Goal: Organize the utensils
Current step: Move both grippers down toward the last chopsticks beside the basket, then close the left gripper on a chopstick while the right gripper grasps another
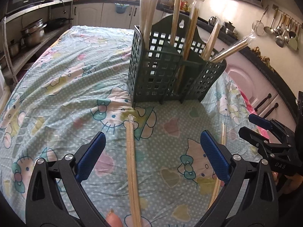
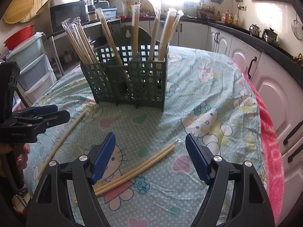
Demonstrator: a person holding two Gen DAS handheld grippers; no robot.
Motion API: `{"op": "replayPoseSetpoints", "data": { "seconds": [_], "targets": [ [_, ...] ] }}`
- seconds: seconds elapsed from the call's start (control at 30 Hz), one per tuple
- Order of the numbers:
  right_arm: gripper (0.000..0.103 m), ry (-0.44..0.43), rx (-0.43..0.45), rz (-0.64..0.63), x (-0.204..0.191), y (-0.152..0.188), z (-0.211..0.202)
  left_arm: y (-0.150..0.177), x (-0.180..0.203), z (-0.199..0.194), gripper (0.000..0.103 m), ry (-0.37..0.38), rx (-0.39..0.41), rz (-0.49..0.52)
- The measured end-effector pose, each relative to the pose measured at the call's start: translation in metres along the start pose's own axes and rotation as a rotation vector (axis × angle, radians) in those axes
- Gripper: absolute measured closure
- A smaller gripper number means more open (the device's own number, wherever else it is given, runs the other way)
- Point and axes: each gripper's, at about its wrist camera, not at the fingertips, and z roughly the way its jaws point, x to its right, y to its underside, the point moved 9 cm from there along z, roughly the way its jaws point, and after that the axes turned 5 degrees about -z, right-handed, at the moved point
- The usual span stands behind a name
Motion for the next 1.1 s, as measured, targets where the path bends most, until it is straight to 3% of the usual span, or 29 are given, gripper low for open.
{"op": "replayPoseSetpoints", "data": {
  "seconds": [0.27,0.33,0.4,0.47,0.8,1.1],
  "targets": [
    [0.029,0.0,-0.04,0.038,0.012,0.013,0.013,0.001,-0.002,0.019,0.018,0.003,-0.053,-0.012],
    [0.029,-0.005,-0.054,0.057,0.016,0.015,0.017,-0.001,-0.002,0.023,0.023,0.01,-0.062,-0.018],
    [0.03,-0.012,-0.07,0.08,0.019,0.017,0.023,-0.002,-0.002,0.029,0.036,0.014,-0.079,-0.024],
    [0.03,-0.02,-0.083,0.111,0.024,0.016,0.029,-0.002,-0.004,0.035,0.043,0.016,-0.1,-0.036],
    [0.053,-0.078,-0.191,0.255,0.048,0.022,0.063,-0.006,-0.023,0.055,0.061,0.032,-0.173,-0.125],
    [0.064,-0.072,-0.227,0.262,0.051,0.017,0.072,-0.011,-0.031,0.061,0.064,0.021,-0.197,-0.13]
  ]
}}
